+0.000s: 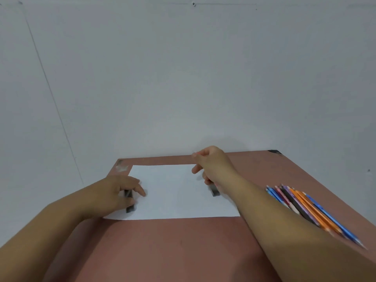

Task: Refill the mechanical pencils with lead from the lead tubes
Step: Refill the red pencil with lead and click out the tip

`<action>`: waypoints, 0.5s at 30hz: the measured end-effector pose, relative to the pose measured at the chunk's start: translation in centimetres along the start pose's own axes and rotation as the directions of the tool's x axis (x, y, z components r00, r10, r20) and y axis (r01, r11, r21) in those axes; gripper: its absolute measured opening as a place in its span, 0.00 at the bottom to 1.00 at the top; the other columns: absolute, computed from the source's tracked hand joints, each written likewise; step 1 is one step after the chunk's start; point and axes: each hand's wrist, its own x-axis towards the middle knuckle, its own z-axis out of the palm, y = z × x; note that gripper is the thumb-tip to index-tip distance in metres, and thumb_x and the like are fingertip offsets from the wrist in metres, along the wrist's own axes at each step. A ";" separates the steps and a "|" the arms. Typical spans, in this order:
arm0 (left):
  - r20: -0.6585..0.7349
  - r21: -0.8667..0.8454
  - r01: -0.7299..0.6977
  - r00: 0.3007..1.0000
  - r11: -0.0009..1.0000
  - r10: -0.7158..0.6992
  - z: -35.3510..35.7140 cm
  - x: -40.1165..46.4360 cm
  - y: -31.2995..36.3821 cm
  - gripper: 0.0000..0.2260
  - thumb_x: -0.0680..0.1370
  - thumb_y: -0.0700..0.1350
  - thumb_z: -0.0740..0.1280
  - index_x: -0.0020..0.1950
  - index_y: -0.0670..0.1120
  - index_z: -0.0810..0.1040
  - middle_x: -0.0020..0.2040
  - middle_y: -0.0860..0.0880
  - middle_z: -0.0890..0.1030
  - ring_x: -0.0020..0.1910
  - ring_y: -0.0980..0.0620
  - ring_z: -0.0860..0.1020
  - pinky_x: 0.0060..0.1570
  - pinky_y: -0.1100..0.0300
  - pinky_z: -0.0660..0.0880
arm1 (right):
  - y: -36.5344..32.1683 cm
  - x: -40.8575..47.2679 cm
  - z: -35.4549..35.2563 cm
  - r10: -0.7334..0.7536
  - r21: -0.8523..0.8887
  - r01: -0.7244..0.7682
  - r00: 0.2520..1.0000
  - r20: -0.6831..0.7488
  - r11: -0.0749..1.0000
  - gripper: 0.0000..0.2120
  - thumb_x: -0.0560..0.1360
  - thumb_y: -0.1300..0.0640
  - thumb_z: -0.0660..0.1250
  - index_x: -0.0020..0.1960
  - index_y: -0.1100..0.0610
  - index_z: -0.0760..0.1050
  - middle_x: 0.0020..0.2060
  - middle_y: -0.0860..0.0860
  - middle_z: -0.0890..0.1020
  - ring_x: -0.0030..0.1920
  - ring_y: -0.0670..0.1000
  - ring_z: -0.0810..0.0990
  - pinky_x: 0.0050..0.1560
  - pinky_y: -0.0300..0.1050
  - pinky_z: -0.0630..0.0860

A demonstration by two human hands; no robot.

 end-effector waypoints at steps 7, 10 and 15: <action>-0.141 0.146 -0.112 0.981 0.983 0.133 3.3 1.4 5.5 0.15 0.79 0.60 0.67 0.65 0.64 0.75 0.70 0.67 0.68 0.68 0.67 0.65 0.62 0.70 0.62 | -0.1 -4.1 -5.0 -0.095 -0.223 0.089 0.995 -0.014 0.971 0.12 0.77 0.62 0.60 0.57 0.52 0.77 0.43 0.50 0.83 0.30 0.48 0.84 0.36 0.43 0.80; -0.158 0.179 -0.224 0.955 0.958 0.252 5.6 2.6 9.2 0.15 0.79 0.60 0.67 0.65 0.63 0.75 0.71 0.66 0.66 0.72 0.63 0.62 0.67 0.65 0.61 | 0.8 -5.7 -8.1 -0.148 -0.338 0.105 0.984 -0.104 0.935 0.12 0.77 0.59 0.63 0.56 0.50 0.81 0.38 0.50 0.83 0.29 0.48 0.83 0.36 0.44 0.81; -0.133 0.161 -0.366 0.912 0.916 0.388 9.1 4.0 15.0 0.18 0.77 0.65 0.65 0.65 0.63 0.75 0.71 0.64 0.68 0.72 0.64 0.61 0.72 0.59 0.64 | 3.2 -7.7 -13.3 -0.196 -0.532 0.044 0.953 -0.233 0.846 0.09 0.77 0.59 0.67 0.53 0.49 0.83 0.45 0.45 0.81 0.41 0.44 0.80 0.41 0.42 0.79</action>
